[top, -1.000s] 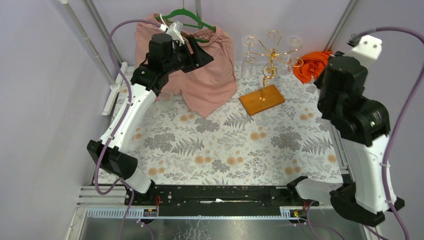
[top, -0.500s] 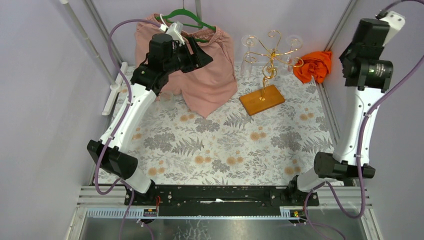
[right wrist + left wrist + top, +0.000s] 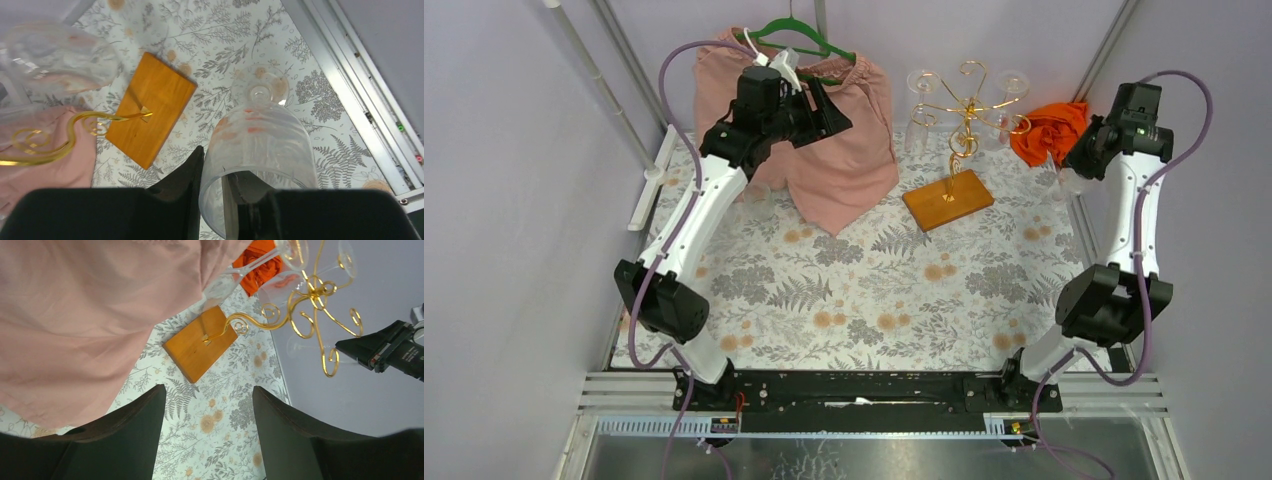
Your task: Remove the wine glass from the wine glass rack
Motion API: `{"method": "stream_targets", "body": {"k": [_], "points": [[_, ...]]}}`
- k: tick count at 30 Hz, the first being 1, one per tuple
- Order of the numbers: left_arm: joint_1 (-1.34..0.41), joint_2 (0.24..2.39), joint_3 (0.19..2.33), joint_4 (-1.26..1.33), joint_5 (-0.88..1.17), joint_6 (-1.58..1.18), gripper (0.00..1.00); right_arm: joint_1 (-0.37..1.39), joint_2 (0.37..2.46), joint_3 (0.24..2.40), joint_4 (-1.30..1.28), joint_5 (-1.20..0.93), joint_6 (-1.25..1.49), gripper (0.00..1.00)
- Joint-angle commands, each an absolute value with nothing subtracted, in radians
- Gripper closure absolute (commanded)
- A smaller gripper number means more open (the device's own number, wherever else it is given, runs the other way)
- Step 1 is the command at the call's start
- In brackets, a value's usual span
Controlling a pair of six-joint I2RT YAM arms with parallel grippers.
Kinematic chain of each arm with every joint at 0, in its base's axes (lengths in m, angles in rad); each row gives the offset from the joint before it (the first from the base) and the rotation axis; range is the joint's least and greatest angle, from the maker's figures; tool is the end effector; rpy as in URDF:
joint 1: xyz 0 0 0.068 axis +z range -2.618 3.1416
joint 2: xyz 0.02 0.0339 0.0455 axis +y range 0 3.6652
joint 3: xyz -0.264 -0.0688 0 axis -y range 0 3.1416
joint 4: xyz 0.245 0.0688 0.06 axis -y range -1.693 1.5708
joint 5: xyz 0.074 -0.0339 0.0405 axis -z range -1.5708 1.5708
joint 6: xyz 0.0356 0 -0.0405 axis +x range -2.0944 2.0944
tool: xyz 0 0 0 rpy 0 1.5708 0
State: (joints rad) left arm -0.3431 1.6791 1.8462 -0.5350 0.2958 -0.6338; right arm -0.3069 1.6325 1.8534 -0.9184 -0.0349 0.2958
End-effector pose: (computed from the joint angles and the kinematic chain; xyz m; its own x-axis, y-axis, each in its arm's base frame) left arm 0.3553 -0.1379 0.4370 -0.6152 -0.3818 -0.6898 0.2651 0.7238 -0.6371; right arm 0.3304 -0.1034 0.4188 -0.5051 0.4657 -0.7266 0.4429 0.8625 0.2449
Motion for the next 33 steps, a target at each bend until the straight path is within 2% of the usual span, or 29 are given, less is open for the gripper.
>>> {"method": "stream_targets", "body": {"k": [1,12,33], "points": [[-0.32,1.704,1.881,-0.545,0.319,-0.608,0.28,-0.337,1.665,1.8,-0.828,-0.131,0.309,1.0],[-0.307,1.677,1.766,-0.44,0.34,-0.629,0.28,-0.337,1.686,1.599,-0.686,-0.035,0.336,1.0],[-0.305,1.718,1.762,-0.434,0.33,-0.635,0.28,-0.336,1.858,1.691,-0.753,-0.011,0.295,1.0]]}}
